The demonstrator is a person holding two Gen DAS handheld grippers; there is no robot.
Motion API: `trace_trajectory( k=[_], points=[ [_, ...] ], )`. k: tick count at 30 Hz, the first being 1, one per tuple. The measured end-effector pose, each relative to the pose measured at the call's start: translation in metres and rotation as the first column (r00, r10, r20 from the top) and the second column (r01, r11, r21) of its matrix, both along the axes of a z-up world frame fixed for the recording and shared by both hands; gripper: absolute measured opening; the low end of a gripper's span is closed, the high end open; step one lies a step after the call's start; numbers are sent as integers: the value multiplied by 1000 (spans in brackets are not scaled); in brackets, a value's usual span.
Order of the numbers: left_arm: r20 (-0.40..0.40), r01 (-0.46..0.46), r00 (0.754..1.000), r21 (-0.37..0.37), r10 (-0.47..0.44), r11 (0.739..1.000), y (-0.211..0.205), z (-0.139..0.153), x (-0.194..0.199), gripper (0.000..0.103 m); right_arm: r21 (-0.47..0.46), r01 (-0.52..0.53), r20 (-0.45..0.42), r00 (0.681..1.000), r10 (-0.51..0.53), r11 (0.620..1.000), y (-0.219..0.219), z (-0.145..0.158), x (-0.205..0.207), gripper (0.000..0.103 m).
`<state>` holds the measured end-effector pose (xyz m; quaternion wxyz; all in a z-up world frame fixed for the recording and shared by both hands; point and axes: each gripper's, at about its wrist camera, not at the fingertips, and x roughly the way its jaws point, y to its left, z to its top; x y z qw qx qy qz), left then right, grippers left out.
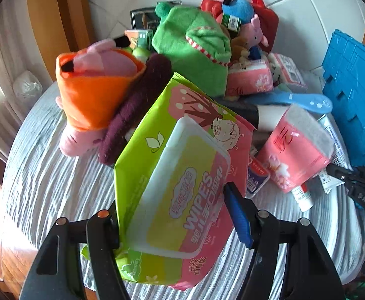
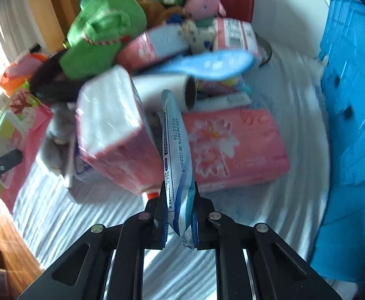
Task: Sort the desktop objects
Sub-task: 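Grasp the green-and-pink wipes pack with the left tool while the right tool grasps the toothpaste tube, then carry the wipes pack and toothpaste tube over the blue crate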
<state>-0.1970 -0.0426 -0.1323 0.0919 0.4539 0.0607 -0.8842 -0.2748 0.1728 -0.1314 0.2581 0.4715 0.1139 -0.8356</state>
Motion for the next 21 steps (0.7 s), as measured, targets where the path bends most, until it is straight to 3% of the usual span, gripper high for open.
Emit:
trace_trajectory(
  k=[11,17,21],
  points=[
    [-185,40,982,-15,-42,999,16,74,5,66,-135,-7,-234,972,-25,991,15,112,28,13],
    [-288,104,951,-25,-107,994,41,118,0,66,-224,11,-368,925,-94,975,48,173,49,13],
    [-348,162,923,-32,-163,986,69,144,-7,66,-271,69,-453,871,-191,960,86,216,58,13]
  ],
)
